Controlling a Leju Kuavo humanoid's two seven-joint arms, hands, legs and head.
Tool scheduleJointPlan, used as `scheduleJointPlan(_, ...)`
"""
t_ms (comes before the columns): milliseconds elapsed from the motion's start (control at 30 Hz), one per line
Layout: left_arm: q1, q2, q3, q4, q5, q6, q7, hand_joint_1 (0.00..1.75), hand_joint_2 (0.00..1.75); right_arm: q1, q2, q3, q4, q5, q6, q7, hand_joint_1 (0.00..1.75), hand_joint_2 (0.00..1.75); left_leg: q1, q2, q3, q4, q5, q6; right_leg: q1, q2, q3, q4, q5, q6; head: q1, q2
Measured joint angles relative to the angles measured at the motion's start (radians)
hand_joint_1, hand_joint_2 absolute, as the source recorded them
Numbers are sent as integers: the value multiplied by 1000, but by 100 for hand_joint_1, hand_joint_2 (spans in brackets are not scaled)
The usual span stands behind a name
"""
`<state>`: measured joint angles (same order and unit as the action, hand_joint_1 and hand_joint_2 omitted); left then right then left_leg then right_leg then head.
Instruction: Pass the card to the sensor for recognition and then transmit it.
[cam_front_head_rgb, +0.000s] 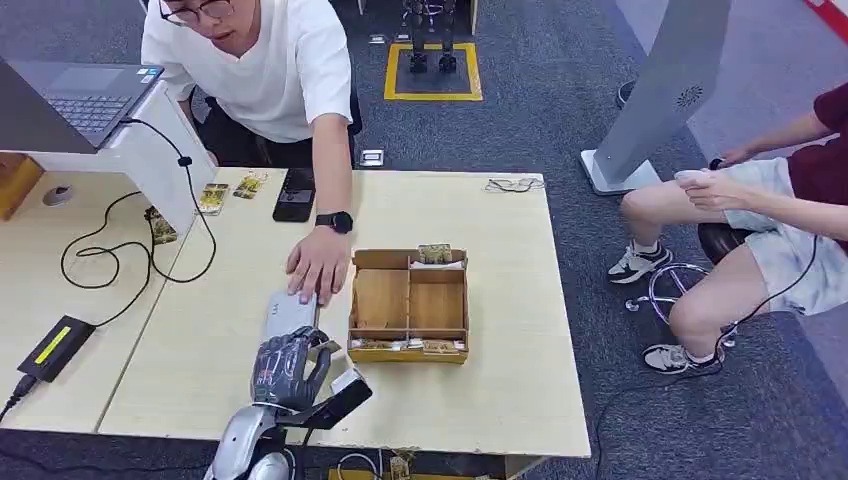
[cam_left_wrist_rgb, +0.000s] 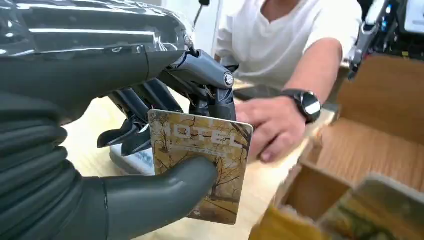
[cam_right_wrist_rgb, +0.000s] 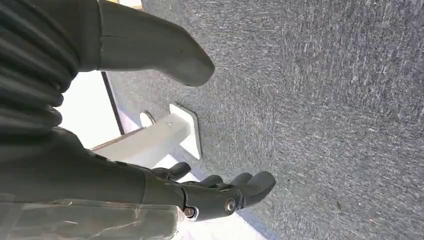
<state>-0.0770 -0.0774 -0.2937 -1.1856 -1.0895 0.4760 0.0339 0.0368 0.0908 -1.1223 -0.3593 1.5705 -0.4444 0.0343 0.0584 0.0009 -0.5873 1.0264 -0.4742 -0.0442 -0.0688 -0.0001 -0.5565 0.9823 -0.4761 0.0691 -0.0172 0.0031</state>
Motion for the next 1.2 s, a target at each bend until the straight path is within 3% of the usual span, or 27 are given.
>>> scheduleJointPlan(333,-54,-25,0,2,33,120,-24,175,175,-2,0,6,7,0,-26,-13,0,175,0,0,0,0,0,0,0,0,0,0,0,0,0,0)
scheduleJointPlan(533,-165,-64,0,95,54,177,-28,175,175,-15,-9,43,39,0,-48,-5,0,175,0,1,0,0,1,0,0,1,0,0,1,0,0,0)
scheduleJointPlan(733,-204,-98,34,105,43,215,-133,175,175,-19,-17,58,66,0,-62,-15,0,175,0,0,0,0,0,0,0,1,0,0,1,0,0,0)
scheduleJointPlan(933,-234,-116,58,111,8,215,-116,175,175,-22,-22,74,81,0,-63,-16,0,175,0,0,0,0,0,0,0,0,0,0,1,1,0,0)
scheduleJointPlan(1200,-272,-123,53,193,-55,214,-39,175,175,-31,-30,92,97,0,-63,-14,0,175,0,0,0,0,0,0,0,1,0,0,1,1,0,0)
